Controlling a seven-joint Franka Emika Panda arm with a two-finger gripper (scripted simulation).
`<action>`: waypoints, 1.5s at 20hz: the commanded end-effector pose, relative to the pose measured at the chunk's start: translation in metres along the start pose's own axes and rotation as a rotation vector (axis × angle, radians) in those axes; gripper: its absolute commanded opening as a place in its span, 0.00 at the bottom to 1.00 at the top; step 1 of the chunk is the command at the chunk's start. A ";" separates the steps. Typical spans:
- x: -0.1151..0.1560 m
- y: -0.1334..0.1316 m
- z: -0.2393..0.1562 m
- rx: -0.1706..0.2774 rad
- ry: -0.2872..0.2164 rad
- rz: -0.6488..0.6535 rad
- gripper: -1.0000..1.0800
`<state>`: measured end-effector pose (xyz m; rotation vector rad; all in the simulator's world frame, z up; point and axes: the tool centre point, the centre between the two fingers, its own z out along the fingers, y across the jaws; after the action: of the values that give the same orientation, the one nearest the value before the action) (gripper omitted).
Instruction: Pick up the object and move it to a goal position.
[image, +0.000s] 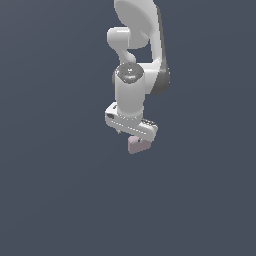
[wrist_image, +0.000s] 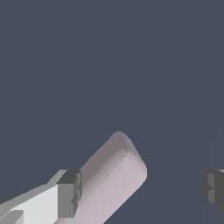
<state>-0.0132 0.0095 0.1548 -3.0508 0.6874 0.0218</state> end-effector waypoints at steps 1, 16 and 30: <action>-0.003 -0.003 0.001 -0.001 0.001 0.060 0.96; -0.023 -0.020 0.006 -0.005 0.010 0.408 0.96; -0.039 -0.032 0.009 -0.005 0.018 0.690 0.96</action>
<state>-0.0342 0.0541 0.1468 -2.6703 1.6538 0.0038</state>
